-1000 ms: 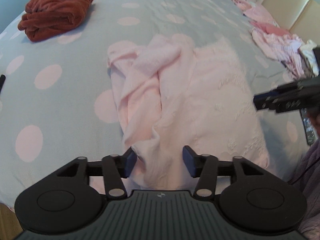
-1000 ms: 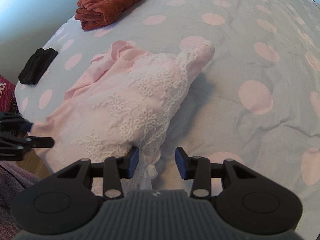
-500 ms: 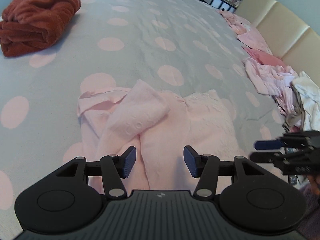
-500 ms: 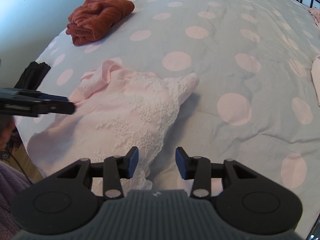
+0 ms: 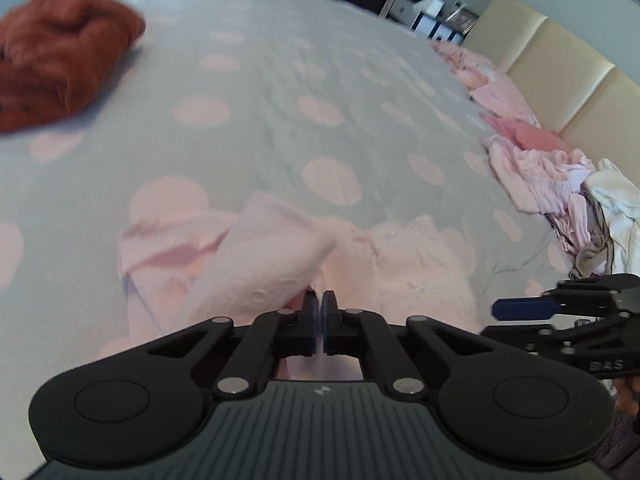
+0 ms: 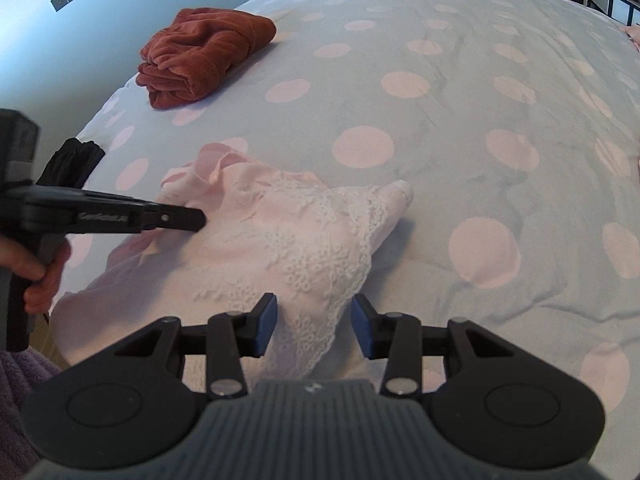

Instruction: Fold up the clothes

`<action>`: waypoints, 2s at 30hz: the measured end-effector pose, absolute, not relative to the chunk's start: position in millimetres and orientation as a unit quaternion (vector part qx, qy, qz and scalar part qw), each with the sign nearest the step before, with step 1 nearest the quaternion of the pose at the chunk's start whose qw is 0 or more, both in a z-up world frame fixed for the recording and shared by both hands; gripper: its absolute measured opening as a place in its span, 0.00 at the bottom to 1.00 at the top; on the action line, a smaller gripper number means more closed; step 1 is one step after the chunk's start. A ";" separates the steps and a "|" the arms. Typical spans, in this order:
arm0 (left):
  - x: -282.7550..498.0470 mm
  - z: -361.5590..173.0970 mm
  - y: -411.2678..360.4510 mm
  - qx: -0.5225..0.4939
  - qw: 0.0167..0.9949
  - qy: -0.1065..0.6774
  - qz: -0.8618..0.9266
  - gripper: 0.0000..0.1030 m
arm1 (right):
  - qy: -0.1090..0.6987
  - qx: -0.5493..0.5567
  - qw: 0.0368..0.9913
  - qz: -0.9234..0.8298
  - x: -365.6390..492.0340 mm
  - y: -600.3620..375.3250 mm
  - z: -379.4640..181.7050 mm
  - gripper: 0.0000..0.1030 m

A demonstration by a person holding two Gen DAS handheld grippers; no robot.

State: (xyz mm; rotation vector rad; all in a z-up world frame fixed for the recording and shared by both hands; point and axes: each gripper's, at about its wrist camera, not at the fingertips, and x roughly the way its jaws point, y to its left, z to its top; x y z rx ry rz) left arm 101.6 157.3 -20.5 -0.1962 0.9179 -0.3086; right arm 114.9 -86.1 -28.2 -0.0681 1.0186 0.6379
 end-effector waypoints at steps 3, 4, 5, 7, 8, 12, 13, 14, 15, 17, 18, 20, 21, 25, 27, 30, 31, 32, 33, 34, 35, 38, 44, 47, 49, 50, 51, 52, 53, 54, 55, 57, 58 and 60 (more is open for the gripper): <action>87.3 5.6 162.6 -0.070 0.896 0.420 -0.128 0.00 | 0.467 -0.029 0.830 0.302 115.6 -82.8 -24.1 0.43; 83.1 12.3 165.9 -0.062 0.899 0.417 -0.118 0.00 | 0.460 -0.026 0.833 0.307 115.0 -81.7 -21.6 0.43; 80.4 13.4 171.5 -0.058 0.900 0.419 -0.107 0.00 | 0.453 -0.023 0.835 0.312 114.0 -80.5 -18.9 0.43; 81.2 4.0 185.5 -0.063 0.896 0.433 -0.083 0.00 | 0.440 -0.021 0.836 0.326 111.1 -75.3 -13.6 0.42; 82.0 -1.2 192.6 -0.066 0.893 0.440 -0.070 0.00 | 0.434 -0.022 0.836 0.335 109.5 -71.7 -11.4 0.38; 87.4 -31.5 207.5 -0.072 0.879 0.468 -0.066 0.00 | 0.421 -0.046 0.830 0.364 104.1 -51.9 -13.1 0.35; 87.5 -36.6 206.8 -0.067 0.880 0.466 -0.070 0.00 | 0.420 -0.051 0.827 0.369 104.8 -46.0 -15.6 0.35; 87.6 -40.8 206.1 -0.065 0.881 0.462 -0.074 0.00 | 0.420 -0.056 0.824 0.375 105.6 -40.4 -19.2 0.35; 88.4 -44.0 204.8 -0.065 0.882 0.459 -0.080 0.00 | 0.423 -0.067 0.821 0.376 106.0 -34.5 -24.3 0.35; 91.3 -50.0 199.6 -0.051 0.883 0.457 -0.090 0.00 | 0.430 -0.098 0.816 0.373 106.7 -21.8 -36.1 0.35; 92.9 -52.8 197.2 -0.043 0.884 0.457 -0.092 0.00 | 0.435 -0.117 0.814 0.367 106.8 -16.1 -43.0 0.35; 95.2 -59.6 194.2 -0.029 0.883 0.459 -0.094 0.00 | 0.449 -0.141 0.807 0.358 108.4 -9.1 -59.2 0.35; 96.4 -63.3 193.1 -0.022 0.882 0.461 -0.094 0.00 | 0.457 -0.142 0.802 0.357 110.2 -6.9 -68.1 0.35; 96.4 -69.3 189.2 -0.005 0.879 0.468 -0.093 0.00 | 0.455 -0.149 0.800 0.363 112.4 0.6 -87.1 0.36; 93.9 -66.0 188.1 -0.003 0.880 0.466 -0.093 0.01 | 0.450 -0.155 0.801 0.363 110.7 1.5 -83.3 0.36; 82.7 -50.5 185.5 0.007 0.889 0.450 -0.088 0.17 | 0.440 -0.141 0.809 0.363 109.3 -6.9 -66.1 0.36; 77.1 -44.8 184.6 0.011 0.891 0.446 -0.084 0.20 | 0.433 -0.137 0.813 0.363 106.4 -11.0 -58.8 0.36; 71.2 -39.1 183.6 0.016 0.893 0.442 -0.080 0.23 | 0.426 -0.135 0.818 0.363 102.4 -15.3 -51.4 0.36; 63.7 -32.6 182.5 0.021 0.896 0.436 -0.079 0.26 | 0.417 -0.134 0.822 0.364 96.9 -20.5 -43.2 0.36; 55.6 -27.0 181.0 0.025 0.898 0.432 -0.079 0.27 | 0.408 -0.133 0.826 0.365 89.9 -26.2 -35.3 0.36; 47.7 -21.9 179.0 0.030 0.900 0.428 -0.078 0.28 | 0.400 -0.134 0.829 0.367 83.4 -30.5 -29.6 0.36; 22.7 -7.6 167.9 0.037 0.902 0.418 -0.102 0.28 | 0.388 -0.126 0.834 0.371 61.8 -41.9 -18.7 0.36; -22.6 -7.5 132.5 0.073 0.896 0.417 -0.132 0.28 | 0.370 -0.111 0.846 0.367 16.7 -50.4 -23.1 0.36; -27.9 -31.3 126.6 0.088 0.877 0.456 -0.124 0.27 | 0.378 -0.117 0.845 0.359 -0.4 -48.2 -38.2 0.36; -27.5 -52.3 127.8 0.100 0.860 0.487 -0.116 0.24 | 0.392 -0.125 0.841 0.352 -4.1 -45.7 -52.1 0.36; -26.7 -62.5 129.1 0.110 0.852 0.499 -0.111 0.24 | 0.397 -0.130 0.839 0.348 -5.4 -44.1 -59.9 0.37; -25.5 -70.8 130.7 0.114 0.848 0.506 -0.109 0.23 | 0.401 -0.133 0.837 0.347 -5.8 -43.0 -66.6 0.37; -24.6 -76.2 132.0 0.114 0.847 0.508 -0.108 0.23 | 0.404 -0.135 0.836 0.346 -5.4 -41.6 -73.0 0.37; -24.3 -79.3 132.6 0.114 0.847 0.509 -0.108 0.23 | 0.404 -0.136 0.836 0.346 -5.2 -39.5 -78.4 0.37; -24.2 -80.9 132.3 0.116 0.846 0.509 -0.106 0.23 | 0.401 -0.140 0.836 0.346 -5.8 -37.5 -81.8 0.37; -25.1 -81.5 131.3 0.119 0.846 0.509 -0.105 0.23 | 0.397 -0.145 0.838 0.346 -6.8 -35.8 -84.1 0.38; -26.0 -81.0 130.9 0.120 0.845 0.510 -0.104 0.23 | 0.389 -0.155 0.840 0.346 -8.6 -33.5 -86.7 0.38; -26.2 -80.1 130.9 0.119 0.845 0.511 -0.103 0.23 | 0.389 -0.156 0.839 0.347 -8.6 -33.9 -85.8 0.38; -26.5 -77.7 130.9 0.118 0.845 0.511 -0.104 0.23 | 0.391 -0.152 0.838 0.348 -6.7 -36.2 -81.6 0.38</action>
